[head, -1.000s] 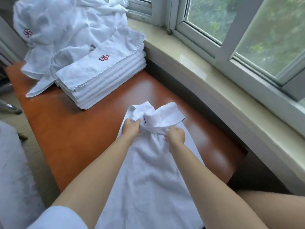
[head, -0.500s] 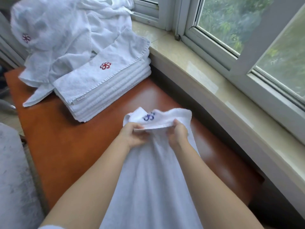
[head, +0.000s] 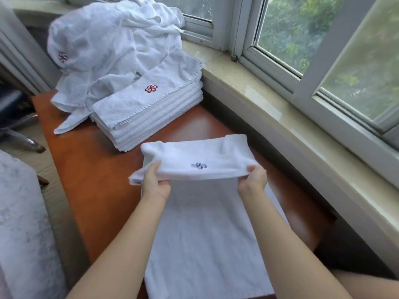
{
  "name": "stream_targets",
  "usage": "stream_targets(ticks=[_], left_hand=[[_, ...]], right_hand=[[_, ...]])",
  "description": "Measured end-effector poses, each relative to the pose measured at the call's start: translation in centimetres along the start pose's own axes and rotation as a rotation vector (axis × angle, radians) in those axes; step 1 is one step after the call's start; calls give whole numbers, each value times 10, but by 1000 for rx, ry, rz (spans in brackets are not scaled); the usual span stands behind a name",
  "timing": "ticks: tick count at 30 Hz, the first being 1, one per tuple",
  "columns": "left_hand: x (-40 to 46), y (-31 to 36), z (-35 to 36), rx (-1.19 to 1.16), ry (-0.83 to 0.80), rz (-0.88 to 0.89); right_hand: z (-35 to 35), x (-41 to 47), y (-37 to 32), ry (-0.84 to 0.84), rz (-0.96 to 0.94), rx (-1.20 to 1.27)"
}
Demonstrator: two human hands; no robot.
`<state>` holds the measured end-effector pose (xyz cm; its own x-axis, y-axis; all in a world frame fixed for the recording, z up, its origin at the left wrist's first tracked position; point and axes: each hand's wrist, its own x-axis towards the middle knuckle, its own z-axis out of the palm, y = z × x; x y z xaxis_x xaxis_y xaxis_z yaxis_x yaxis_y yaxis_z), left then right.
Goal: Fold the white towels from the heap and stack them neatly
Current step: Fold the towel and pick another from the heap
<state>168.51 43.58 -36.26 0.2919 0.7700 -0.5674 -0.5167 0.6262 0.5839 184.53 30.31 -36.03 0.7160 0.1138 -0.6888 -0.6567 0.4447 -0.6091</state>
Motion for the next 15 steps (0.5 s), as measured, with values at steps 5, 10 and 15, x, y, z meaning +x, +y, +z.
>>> stream_targets(ticks=[5, 10, 15], left_hand=[[-50, 13, -35, 136, 156, 105], [-100, -19, -115, 272, 281, -168], [-134, -1, -145, 318, 269, 80]], right_hand=[[-32, -49, -27, 80, -210, 55], [-130, -75, 24, 126, -36, -527], [-153, -104, 7, 77, -462, -407]])
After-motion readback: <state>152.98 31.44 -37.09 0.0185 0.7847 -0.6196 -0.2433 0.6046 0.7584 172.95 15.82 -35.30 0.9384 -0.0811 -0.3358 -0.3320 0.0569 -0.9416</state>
